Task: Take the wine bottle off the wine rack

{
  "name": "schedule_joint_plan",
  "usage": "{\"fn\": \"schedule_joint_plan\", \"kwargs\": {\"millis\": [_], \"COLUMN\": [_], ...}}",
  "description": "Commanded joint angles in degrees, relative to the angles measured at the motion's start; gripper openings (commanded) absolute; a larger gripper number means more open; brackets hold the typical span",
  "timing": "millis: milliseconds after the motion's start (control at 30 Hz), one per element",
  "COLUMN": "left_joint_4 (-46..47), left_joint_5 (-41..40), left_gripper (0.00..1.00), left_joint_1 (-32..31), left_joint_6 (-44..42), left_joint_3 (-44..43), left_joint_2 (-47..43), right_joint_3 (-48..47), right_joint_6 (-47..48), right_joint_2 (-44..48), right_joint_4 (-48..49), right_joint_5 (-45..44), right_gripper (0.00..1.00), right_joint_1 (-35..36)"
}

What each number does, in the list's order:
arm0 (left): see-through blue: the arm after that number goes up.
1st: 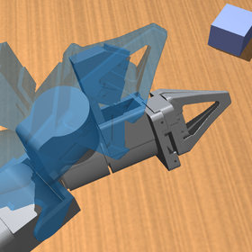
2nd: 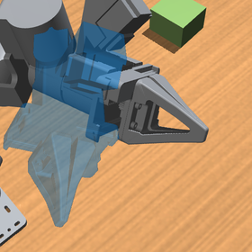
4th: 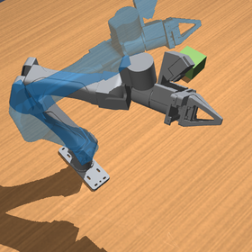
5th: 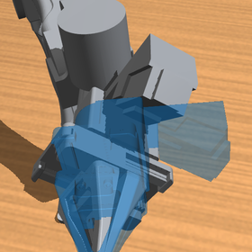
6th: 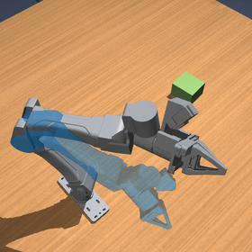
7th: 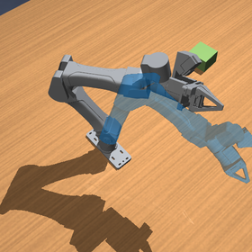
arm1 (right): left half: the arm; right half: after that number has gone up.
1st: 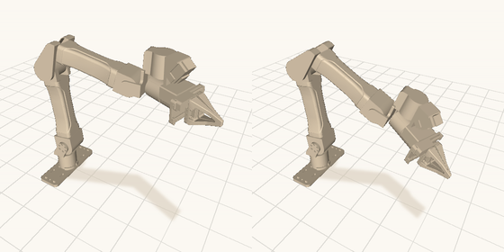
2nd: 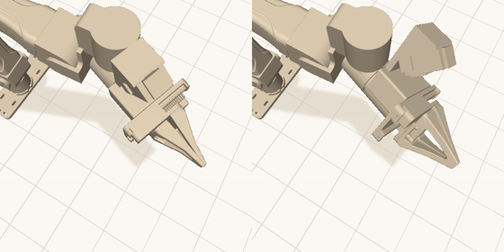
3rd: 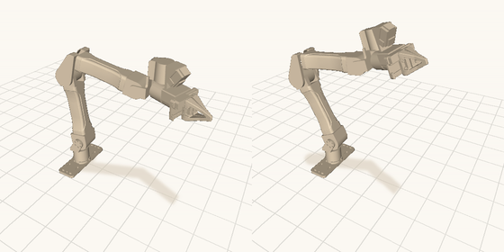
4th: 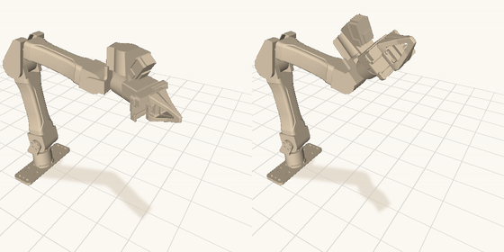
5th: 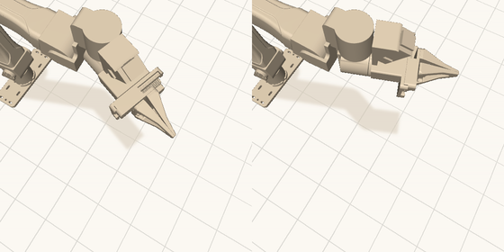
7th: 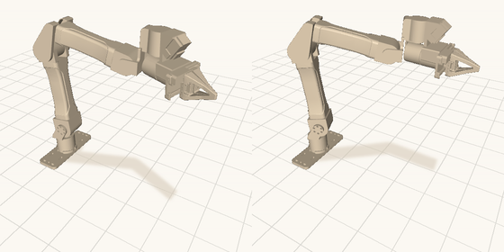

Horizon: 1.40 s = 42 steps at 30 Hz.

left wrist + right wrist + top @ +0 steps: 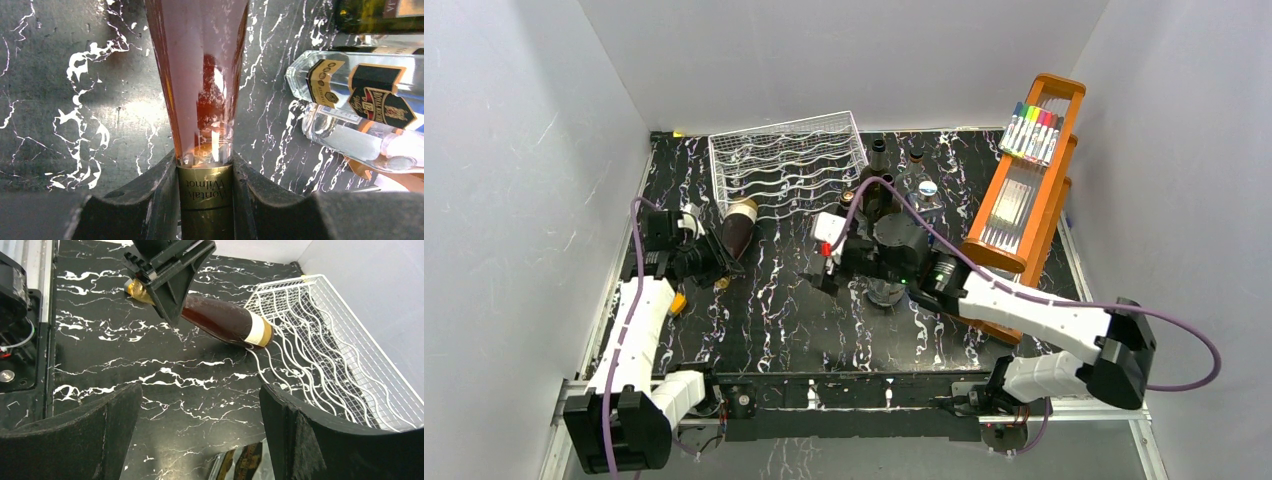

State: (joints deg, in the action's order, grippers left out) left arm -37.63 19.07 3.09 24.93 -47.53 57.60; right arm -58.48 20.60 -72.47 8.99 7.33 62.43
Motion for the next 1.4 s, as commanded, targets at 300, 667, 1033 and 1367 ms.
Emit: {"fn": "schedule_joint_plan", "kwargs": {"millis": [300,667,1033,1367], "left_joint_4": [16.46,14.29,11.02,10.64], "left_joint_5": [15.65,13.36,12.26,13.20], "left_gripper": [0.00,0.00,0.03,0.23], "left_joint_1": [-0.59,-0.72,-0.72,-0.71], "left_joint_6": [5.90,8.28,7.30,6.30], "left_joint_3": [8.60,9.80,7.77,4.80], "left_joint_2": [-11.63,-13.49,-12.79,-10.75], "right_joint_3": [0.45,-3.44,-11.82,-18.44], "right_joint_6": [9.75,30.96,34.54,28.85], "right_joint_2": [-14.21,-32.36,-44.31,-49.95], "right_joint_4": [22.26,35.57,43.80,45.08], "right_joint_5": [9.63,13.47,15.91,20.28], "right_gripper": [0.98,0.98,0.98,0.98], "right_joint_1": [0.41,-1.34,-2.27,-1.63]}}
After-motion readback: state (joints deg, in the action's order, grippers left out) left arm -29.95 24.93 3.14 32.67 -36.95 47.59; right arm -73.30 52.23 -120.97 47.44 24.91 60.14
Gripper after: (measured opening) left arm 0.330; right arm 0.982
